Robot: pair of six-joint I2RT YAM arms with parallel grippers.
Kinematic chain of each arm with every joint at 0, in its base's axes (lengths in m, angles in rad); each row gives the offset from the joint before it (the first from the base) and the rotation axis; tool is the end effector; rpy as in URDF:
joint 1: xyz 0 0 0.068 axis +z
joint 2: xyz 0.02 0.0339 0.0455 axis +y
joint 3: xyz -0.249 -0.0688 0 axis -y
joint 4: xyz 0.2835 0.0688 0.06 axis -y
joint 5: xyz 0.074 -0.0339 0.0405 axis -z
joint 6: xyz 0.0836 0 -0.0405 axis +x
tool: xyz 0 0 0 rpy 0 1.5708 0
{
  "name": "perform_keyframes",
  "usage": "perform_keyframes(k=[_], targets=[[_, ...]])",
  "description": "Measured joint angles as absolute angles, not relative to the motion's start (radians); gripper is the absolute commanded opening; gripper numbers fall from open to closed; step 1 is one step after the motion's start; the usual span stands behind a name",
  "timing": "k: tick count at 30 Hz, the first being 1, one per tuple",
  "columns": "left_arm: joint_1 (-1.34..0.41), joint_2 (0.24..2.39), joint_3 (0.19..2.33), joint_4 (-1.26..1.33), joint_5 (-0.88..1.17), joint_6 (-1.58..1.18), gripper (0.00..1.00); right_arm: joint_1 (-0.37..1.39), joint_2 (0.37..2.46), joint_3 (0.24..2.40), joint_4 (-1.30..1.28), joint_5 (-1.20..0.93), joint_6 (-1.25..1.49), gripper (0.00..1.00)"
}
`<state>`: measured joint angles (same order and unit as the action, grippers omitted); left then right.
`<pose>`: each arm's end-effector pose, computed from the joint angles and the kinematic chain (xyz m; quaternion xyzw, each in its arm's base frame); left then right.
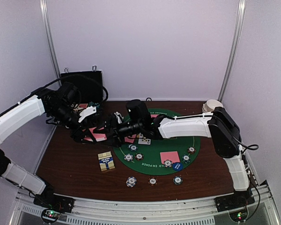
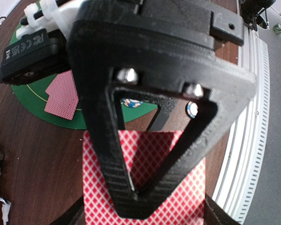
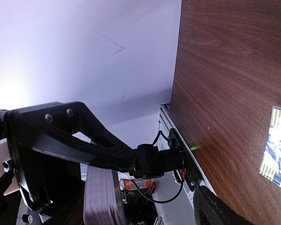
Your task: Distribute texas hold em gaming equipment
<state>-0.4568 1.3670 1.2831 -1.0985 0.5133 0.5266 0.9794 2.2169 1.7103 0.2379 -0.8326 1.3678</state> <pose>0.2626 -0.1748 0.2575 0.4913 0.8135 -0.2424 0.1952 0.2678 0.5098 0.1926 0.1001 -0.7611 -0.6355 0.0822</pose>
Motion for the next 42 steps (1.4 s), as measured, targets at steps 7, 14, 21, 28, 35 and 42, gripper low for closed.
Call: perform_keyframes(k=[7,14,21,28,35,42], targets=[[-0.457,1.367,1.283,-1.104,0.503,0.527,0.00,0.957,2.196,1.676,0.249,-0.853,1.331,0.61],[-0.457,1.367,1.283,-1.103,0.505,0.527,0.00,0.943,2.163,1.657,0.213,-0.865,1.304,0.53],[-0.457,1.367,1.283,-1.102,0.506,0.527,0.00,0.923,2.125,1.636,0.183,-0.871,1.289,0.39],[-0.457,1.367,1.283,-1.102,0.506,0.527,0.00,0.912,2.085,1.612,0.173,-0.877,1.291,0.28],[-0.457,1.367,1.283,-1.102,0.506,0.527,0.00,0.911,2.075,1.579,0.236,-0.884,1.345,0.19],[-0.457,1.367,1.283,-1.102,0.506,0.527,0.00,0.911,2.074,1.564,0.303,-0.901,1.400,0.09]])
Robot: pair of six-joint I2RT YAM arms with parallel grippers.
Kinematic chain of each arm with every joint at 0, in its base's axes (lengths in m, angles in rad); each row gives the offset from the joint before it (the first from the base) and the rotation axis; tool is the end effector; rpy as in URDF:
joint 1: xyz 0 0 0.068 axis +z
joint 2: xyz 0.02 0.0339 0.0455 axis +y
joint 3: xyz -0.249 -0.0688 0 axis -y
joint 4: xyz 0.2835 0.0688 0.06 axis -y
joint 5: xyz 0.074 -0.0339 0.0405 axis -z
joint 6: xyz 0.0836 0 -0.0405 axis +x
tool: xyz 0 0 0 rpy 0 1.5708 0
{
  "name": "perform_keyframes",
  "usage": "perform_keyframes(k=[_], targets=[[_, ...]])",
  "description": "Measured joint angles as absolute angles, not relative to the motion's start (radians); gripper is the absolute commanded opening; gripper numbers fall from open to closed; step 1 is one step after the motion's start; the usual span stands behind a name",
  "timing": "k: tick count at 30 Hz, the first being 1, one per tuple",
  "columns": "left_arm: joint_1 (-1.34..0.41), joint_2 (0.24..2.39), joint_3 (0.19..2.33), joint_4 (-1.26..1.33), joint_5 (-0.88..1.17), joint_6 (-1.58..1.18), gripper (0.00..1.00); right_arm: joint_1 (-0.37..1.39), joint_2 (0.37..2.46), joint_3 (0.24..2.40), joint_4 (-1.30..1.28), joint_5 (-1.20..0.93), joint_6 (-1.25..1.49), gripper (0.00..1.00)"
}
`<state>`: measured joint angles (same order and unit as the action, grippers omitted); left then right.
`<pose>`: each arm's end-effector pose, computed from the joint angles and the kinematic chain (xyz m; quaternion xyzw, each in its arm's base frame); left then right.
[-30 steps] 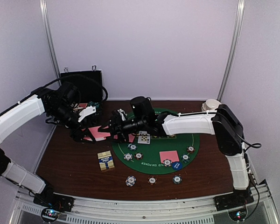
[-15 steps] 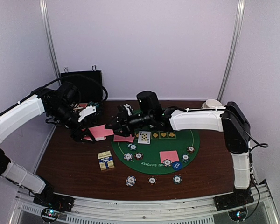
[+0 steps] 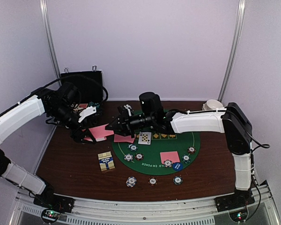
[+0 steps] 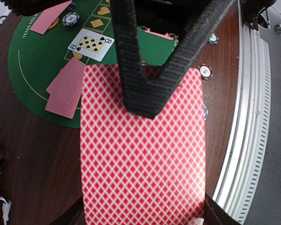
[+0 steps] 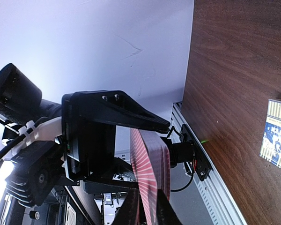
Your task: Distribute texas hold em gaming equipment
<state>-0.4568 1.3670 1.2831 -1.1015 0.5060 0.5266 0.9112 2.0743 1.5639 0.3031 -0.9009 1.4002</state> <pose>0.2625 -0.1742 0.2570 0.4909 0.8150 -0.2391 0.1939 0.2791 0.4669 0.2195 0.0970 -0.7446 -0.6554 0.0806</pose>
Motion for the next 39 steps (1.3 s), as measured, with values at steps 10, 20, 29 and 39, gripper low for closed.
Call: perform_keyframes(k=[10,20,29,39], targets=[[-0.457,1.367,1.283,-1.102,0.504,0.527,0.00,0.911,2.068,1.564,0.271,-0.933,1.385,0.00],[-0.457,1.367,1.283,-1.102,0.490,0.527,0.00,0.849,2.006,1.689,-0.106,-0.945,1.113,0.00],[-0.457,1.367,1.283,-1.102,0.467,0.526,0.00,0.733,2.003,2.161,-0.840,-0.611,0.513,0.00],[-0.457,1.367,1.283,-1.102,0.460,0.526,0.00,0.845,2.035,2.044,-1.004,0.247,-0.051,0.00]])
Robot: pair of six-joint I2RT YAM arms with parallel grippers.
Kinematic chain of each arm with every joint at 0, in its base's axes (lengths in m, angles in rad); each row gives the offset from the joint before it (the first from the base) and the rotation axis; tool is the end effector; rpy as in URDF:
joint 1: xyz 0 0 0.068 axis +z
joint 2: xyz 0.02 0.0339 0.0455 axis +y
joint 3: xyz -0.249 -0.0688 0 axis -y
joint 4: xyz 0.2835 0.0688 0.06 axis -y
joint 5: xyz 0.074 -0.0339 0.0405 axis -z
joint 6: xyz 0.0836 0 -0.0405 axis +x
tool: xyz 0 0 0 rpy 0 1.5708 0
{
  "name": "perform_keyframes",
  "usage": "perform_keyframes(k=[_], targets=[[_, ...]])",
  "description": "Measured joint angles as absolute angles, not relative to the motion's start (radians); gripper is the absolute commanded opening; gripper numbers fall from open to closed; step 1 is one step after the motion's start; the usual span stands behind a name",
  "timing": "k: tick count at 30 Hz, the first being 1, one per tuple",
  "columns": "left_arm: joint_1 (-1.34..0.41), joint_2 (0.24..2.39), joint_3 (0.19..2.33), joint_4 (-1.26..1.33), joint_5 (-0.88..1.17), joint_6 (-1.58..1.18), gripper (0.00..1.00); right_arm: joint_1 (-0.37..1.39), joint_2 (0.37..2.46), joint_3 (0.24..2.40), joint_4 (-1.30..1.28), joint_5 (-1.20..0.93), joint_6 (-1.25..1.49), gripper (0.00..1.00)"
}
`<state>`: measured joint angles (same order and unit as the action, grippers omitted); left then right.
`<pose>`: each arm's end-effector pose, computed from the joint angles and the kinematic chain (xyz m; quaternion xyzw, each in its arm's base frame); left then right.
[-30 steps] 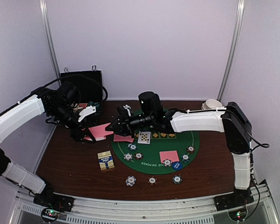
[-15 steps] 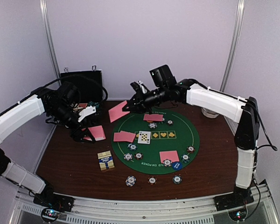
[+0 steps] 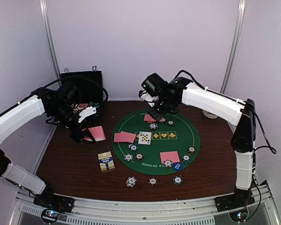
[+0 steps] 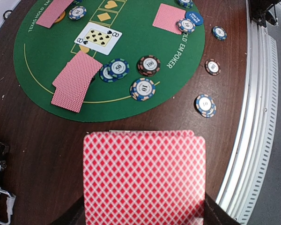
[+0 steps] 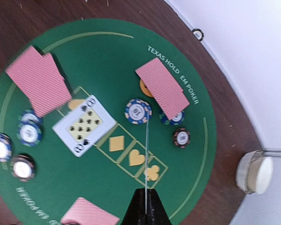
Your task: Distribute texas hold em gaming equipment
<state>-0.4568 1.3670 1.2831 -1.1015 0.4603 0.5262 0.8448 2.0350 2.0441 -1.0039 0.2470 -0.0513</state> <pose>0.2646 -0.1714 0.2554 0.4895 0.8219 -0.2173 0.1941 0.3465 0.3595 0.2687 -0.3807 0.8727 0.0000 0.3056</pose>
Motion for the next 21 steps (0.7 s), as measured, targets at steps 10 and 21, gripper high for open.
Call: perform_keyframes(k=[10,21], targets=[[-0.457,1.367,1.283,-1.101,0.459,0.526,0.00,0.945,2.073,1.754,-0.698,0.636,-0.413,0.00],[-0.457,1.367,1.283,-1.102,0.459,0.526,0.00,0.983,2.188,1.658,-0.536,0.672,-0.529,0.00]])
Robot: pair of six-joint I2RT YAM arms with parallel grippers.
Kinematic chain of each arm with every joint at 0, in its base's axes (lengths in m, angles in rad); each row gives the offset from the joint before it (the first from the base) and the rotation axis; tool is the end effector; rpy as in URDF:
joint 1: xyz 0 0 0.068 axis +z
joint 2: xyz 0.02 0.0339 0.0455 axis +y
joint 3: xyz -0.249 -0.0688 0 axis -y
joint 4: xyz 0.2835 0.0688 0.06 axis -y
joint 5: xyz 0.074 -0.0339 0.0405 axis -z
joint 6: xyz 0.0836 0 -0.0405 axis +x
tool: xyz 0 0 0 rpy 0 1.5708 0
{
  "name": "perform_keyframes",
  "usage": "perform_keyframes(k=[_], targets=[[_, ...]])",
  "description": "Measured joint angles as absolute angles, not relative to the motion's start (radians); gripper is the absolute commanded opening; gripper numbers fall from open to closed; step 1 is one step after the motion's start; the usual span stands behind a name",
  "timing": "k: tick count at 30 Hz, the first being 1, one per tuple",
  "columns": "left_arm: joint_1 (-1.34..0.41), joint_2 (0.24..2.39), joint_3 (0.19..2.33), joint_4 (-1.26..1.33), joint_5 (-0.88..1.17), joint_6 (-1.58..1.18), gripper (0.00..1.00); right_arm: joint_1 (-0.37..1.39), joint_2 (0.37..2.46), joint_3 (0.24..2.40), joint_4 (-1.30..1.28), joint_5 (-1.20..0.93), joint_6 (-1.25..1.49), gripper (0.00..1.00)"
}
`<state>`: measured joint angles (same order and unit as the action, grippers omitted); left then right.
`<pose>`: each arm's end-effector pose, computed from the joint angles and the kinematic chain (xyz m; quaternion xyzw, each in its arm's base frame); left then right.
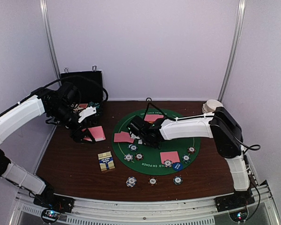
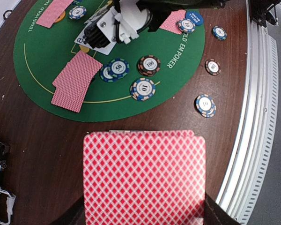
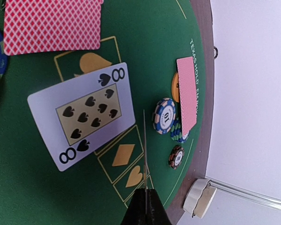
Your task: Distribute texas hold em gaming equipment
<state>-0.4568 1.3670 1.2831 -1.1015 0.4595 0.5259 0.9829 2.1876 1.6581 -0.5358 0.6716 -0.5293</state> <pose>0.2647 -0.1714 0.2554 0.4894 0.8221 -0.2169 0.1941 0.3242 0.3926 0.1032 -0.5672 0.7216 -0.2578 0.3018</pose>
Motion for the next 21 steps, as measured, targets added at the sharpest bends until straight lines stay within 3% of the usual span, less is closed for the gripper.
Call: perform_keyframes(k=[8,12,14,21], targets=[[-0.457,1.367,1.283,-1.102,0.460,0.526,0.00,0.999,2.190,1.629,-0.506,0.630,-0.524,0.01],[-0.457,1.367,1.283,-1.102,0.460,0.526,0.00,1.003,2.190,1.592,-0.505,0.622,-0.516,0.13],[-0.457,1.367,1.283,-1.102,0.460,0.526,0.00,1.006,2.190,1.578,-0.506,0.617,-0.508,0.30],[-0.457,1.367,1.284,-1.102,0.461,0.526,0.00,1.011,2.190,1.556,-0.508,0.592,-0.477,0.56]])
